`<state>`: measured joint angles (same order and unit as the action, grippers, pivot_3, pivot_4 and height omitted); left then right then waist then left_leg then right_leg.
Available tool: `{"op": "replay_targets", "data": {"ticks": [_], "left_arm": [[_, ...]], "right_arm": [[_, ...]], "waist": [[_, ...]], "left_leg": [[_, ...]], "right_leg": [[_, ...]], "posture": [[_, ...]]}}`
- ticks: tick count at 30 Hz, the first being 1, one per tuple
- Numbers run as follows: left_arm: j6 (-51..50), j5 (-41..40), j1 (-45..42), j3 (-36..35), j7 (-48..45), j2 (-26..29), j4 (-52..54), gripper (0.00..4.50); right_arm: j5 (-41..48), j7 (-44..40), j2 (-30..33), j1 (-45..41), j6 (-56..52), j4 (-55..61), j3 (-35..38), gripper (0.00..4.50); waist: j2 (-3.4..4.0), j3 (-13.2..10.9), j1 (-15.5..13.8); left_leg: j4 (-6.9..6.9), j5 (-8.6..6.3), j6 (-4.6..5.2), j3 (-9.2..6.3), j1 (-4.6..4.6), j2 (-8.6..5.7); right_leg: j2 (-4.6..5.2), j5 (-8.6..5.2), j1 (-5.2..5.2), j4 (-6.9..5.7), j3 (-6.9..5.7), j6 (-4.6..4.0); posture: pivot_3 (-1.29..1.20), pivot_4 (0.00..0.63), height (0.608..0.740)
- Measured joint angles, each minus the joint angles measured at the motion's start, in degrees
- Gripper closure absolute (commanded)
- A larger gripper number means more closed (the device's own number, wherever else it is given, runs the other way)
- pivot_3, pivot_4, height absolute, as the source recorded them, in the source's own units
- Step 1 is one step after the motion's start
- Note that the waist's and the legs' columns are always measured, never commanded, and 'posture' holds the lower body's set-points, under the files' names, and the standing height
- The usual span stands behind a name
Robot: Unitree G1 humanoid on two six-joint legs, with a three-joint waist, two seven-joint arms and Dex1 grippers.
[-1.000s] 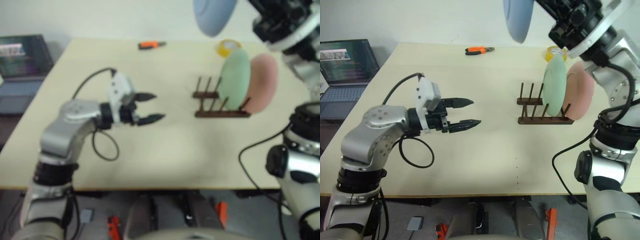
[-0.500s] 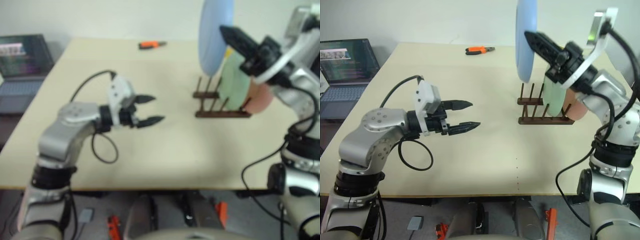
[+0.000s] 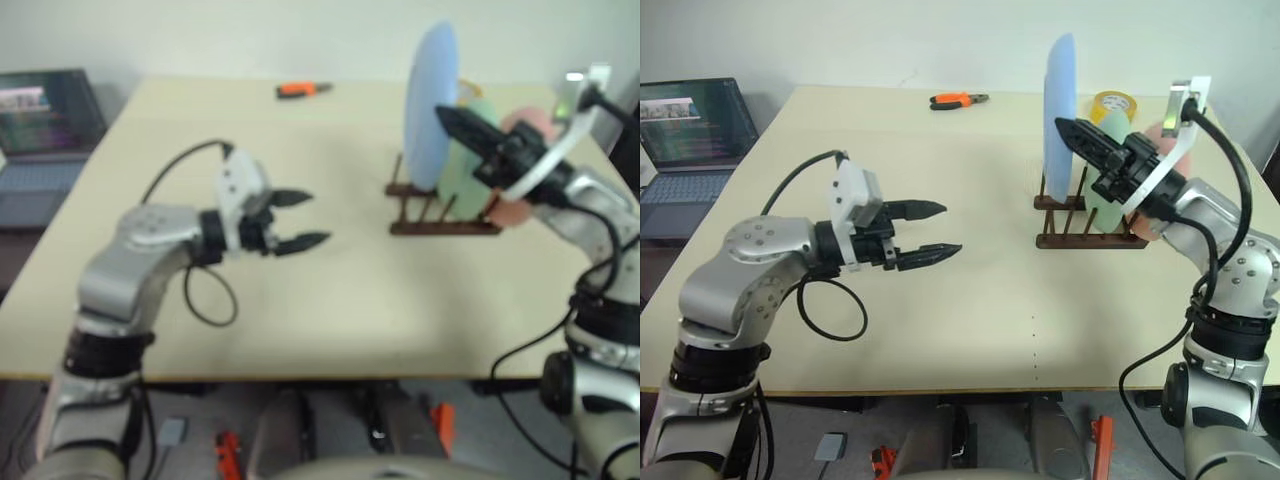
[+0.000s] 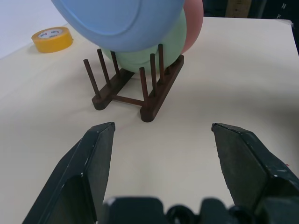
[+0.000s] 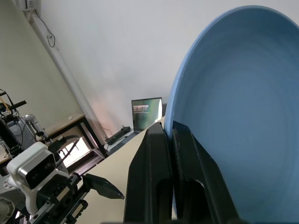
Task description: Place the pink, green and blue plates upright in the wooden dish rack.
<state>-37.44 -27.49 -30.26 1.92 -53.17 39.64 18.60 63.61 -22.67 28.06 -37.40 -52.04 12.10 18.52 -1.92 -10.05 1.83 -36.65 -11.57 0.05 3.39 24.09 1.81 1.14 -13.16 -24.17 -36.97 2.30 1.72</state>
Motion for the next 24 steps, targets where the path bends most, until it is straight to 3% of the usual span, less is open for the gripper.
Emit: {"op": "replay_targets", "data": {"ticks": [24], "left_arm": [[-0.9,-0.4,0.0,0.1,0.3,0.0,0.0,0.85]], "right_arm": [[-6.8,-4.9,-1.6,2.3,3.8,-7.3,-1.7,4.47]], "waist": [[0.00,0.0,0.0]], "left_leg": [[0.01,0.00,0.00,0.01,0.00,-0.01]], "right_leg": [[-0.01,-0.01,0.00,0.01,-0.02,-0.01]], "posture": [[0.00,0.150,0.740]]}}
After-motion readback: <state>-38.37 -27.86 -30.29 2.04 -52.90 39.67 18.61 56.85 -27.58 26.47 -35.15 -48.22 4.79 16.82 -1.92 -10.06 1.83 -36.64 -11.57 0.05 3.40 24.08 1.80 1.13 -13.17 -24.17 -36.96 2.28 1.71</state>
